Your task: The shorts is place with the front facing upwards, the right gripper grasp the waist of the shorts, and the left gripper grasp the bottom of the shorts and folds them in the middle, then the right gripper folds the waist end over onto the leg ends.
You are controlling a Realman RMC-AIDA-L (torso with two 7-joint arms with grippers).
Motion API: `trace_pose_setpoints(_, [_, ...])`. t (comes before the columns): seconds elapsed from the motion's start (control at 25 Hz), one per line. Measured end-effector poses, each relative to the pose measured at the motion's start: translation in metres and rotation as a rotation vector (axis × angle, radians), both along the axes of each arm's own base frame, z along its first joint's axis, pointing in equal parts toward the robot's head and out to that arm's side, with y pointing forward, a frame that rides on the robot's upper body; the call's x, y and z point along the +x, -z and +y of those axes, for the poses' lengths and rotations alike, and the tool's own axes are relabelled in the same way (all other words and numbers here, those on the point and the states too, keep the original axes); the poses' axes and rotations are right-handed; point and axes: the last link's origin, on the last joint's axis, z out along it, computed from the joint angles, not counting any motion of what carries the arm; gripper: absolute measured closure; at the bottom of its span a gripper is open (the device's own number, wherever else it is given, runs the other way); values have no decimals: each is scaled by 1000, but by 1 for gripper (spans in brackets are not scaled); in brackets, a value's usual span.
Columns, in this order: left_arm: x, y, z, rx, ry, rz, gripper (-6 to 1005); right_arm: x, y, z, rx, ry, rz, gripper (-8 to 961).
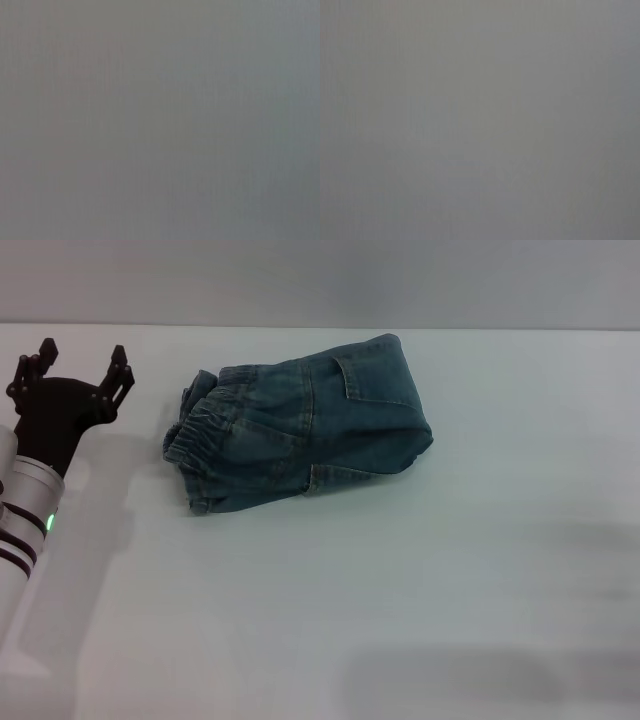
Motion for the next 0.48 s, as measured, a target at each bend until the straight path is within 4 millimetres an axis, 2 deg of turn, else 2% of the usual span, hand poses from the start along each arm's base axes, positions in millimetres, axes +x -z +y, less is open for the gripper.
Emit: trace_pose_setpoints(0.48, [1,0,-1,4,2,-4,170,-3,1,2,-6,-13,-10,161])
